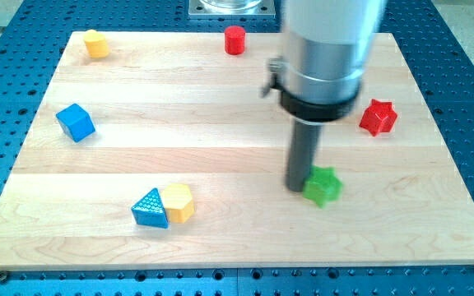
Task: Slide the green star to the bottom right side of the board
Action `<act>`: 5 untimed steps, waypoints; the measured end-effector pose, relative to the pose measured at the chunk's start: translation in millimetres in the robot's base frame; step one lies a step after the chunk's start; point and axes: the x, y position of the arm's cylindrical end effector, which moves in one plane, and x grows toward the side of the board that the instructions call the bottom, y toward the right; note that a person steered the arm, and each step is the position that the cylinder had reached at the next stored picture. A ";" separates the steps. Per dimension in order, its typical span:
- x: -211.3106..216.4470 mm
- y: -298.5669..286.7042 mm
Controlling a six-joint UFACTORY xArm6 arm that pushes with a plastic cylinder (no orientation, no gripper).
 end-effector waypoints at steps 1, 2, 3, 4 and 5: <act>2.1 48.5; 15.8 58.6; 27.2 88.4; 31.2 24.5; 59.2 -76.6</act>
